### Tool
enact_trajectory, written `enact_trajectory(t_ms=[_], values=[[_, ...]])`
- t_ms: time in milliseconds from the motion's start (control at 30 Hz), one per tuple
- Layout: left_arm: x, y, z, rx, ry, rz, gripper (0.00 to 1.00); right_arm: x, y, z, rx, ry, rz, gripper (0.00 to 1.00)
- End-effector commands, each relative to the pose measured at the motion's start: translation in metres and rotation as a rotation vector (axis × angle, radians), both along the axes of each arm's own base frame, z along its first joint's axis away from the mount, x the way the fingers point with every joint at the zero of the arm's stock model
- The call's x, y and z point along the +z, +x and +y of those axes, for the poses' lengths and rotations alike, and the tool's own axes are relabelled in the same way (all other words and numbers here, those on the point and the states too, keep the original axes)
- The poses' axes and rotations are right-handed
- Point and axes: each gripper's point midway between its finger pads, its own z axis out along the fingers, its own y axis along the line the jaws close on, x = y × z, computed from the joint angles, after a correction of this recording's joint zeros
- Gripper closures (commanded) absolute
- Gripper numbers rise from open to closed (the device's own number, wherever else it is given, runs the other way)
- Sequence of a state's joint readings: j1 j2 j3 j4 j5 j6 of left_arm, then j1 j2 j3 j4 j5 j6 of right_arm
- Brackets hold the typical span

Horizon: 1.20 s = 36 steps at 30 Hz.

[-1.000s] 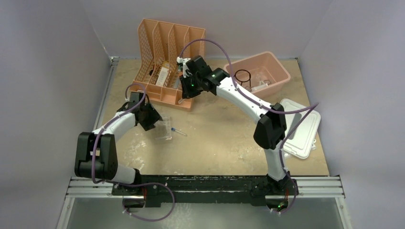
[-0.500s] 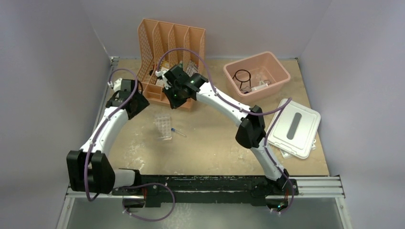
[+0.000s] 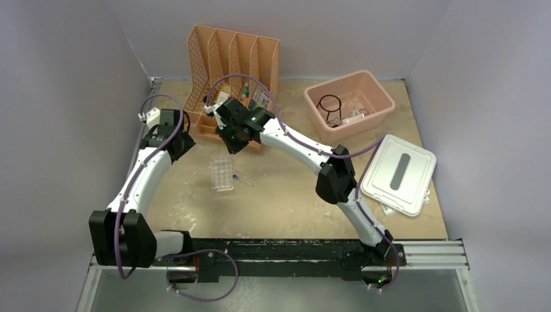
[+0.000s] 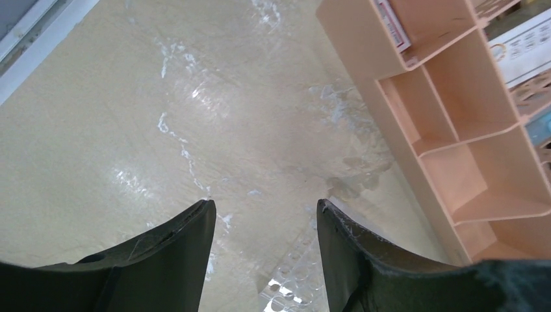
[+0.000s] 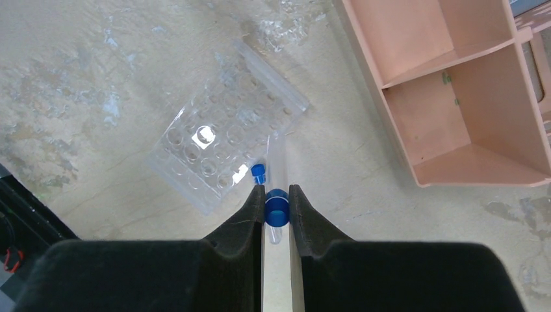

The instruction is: Organize the chemistry lab equipment

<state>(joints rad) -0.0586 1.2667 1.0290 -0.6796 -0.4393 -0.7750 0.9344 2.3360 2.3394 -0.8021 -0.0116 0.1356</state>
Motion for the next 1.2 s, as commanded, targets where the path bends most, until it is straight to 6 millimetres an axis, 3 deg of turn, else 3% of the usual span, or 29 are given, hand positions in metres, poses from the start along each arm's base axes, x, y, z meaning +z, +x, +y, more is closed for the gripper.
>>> enact_trajectory(t_ms=[0, 300, 467, 633, 1033, 1167], values=[[-0.013, -0.005, 0.004, 0.035, -0.054, 0.009, 0.44, 0.005, 0.012, 0.007, 0.000, 0.030, -0.070, 0.92], [-0.065, -0.020, -0.032, 0.013, -0.331, 0.045, 0.48, 0.000, 0.016, 0.017, 0.012, 0.063, -0.079, 0.93], [-0.084, -0.014, -0.048, -0.014, -0.419, 0.049, 0.49, -0.009, 0.015, 0.016, 0.012, 0.053, -0.072, 0.93], [-0.108, -0.011, -0.061, -0.061, -0.478, 0.114, 0.58, -0.014, 0.012, 0.012, 0.015, 0.034, -0.059, 0.93], [-0.119, 0.010, -0.095, -0.208, -0.628, 0.142, 0.57, -0.019, 0.006, -0.015, -0.017, -0.077, -0.035, 0.93], [-0.118, 0.016, -0.097, -0.220, -0.634, 0.137, 0.56, -0.023, 0.002, -0.024, -0.029, -0.120, -0.023, 0.92]])
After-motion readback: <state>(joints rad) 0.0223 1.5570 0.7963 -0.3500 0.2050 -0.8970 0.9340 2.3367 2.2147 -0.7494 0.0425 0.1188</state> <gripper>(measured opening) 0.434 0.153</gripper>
